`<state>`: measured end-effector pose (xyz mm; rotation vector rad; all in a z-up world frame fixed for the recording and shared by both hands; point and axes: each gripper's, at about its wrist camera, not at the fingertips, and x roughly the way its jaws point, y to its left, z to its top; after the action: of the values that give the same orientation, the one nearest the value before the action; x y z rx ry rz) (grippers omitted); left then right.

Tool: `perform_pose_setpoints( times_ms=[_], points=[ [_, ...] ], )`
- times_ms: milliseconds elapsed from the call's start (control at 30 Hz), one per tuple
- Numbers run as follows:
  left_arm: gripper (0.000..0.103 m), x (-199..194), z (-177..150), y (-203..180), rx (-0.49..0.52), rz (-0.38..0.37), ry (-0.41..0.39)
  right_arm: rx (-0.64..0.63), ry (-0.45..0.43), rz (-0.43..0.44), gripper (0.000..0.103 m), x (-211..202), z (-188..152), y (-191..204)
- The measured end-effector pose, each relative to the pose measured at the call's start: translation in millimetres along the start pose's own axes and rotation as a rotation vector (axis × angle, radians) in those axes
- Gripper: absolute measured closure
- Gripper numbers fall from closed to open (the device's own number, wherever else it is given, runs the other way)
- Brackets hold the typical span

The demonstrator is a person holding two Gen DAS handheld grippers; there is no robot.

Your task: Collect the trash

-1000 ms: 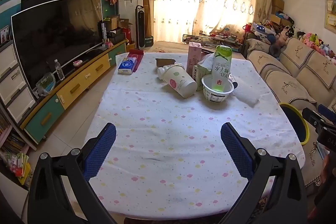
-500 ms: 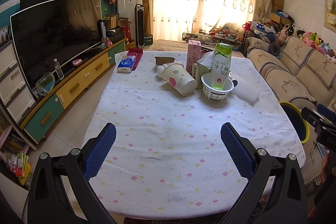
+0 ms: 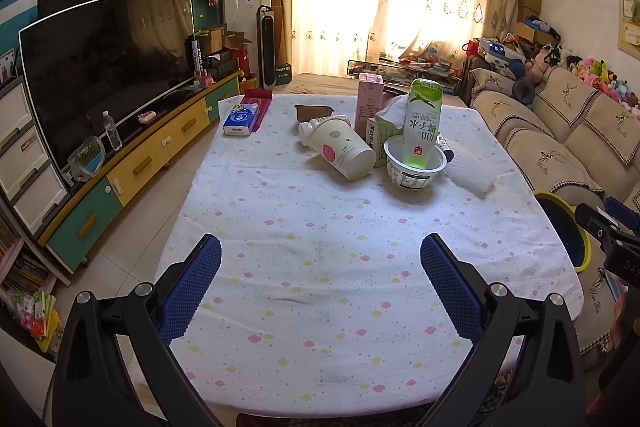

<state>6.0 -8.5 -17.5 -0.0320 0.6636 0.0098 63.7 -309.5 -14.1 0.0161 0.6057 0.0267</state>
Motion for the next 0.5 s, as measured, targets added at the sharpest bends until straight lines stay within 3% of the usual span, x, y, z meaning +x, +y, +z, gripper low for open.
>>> perform_pose_setpoints(
  times_ms=[500],
  points=[
    [0.005, -0.4, 3.3, 1.6, 0.000, 0.001, 0.012, 0.000, 0.003, 0.003, 0.006, 7.1, -4.7, 4.9]
  ],
)
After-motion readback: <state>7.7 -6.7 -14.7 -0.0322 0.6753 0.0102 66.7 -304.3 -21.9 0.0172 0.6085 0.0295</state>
